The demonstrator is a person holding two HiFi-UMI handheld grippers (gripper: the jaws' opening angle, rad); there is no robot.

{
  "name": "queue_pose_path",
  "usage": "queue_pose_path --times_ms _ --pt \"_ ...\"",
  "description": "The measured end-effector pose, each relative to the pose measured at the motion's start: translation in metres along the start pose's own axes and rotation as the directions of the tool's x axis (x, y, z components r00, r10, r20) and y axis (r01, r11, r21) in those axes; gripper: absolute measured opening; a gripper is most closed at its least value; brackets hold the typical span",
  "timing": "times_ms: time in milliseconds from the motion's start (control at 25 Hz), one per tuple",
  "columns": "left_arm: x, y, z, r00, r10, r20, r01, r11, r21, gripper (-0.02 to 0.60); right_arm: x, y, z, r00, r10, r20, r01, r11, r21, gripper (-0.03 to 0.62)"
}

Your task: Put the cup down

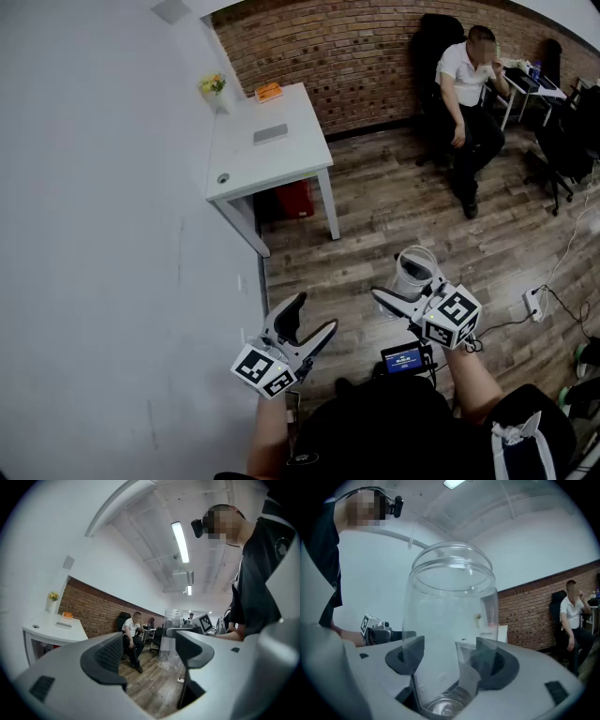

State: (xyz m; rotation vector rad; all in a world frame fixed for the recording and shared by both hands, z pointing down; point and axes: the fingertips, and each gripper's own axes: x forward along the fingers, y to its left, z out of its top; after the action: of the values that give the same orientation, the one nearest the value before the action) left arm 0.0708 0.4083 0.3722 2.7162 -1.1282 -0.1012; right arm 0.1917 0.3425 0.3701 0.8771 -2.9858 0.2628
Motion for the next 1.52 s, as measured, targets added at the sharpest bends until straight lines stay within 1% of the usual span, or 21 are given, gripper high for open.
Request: queue_pose_path --times_ms 280,560,920,1280,1520 --pt "0.004 -0.005 0.002 1.000 -0.012 -0.009 0.012 1.000 0.006 0.356 0.003 0.005 0.005 1.000 0.031 0.006 -0.031 1.000 0.000 0.356" --pt "0.001 -0.005 0.004 1.000 -0.006 -0.008 0.006 1.000 0.007 0.356 0.006 0.012 0.007 0.998 0.059 0.009 -0.059 0.998 0.002 0.356" --pt "0.000 -0.002 -0.002 1.000 0.000 -0.012 0.000 1.000 0.004 0.356 0.008 0.013 0.003 0.998 0.063 0.002 -0.063 0.998 -0.009 0.356" --pt "0.001 -0.003 -0.005 1.000 0.000 -0.023 0.000 1.000 0.004 0.356 0.005 0.011 0.004 0.999 0.049 0.001 -0.049 0.999 -0.009 0.356" --pt "0.008 -0.003 -0.009 1.000 0.015 -0.027 -0.015 1.000 0.001 0.356 -0.001 0.005 0.000 0.998 0.055 -0.005 -0.055 0.998 -0.008 0.356"
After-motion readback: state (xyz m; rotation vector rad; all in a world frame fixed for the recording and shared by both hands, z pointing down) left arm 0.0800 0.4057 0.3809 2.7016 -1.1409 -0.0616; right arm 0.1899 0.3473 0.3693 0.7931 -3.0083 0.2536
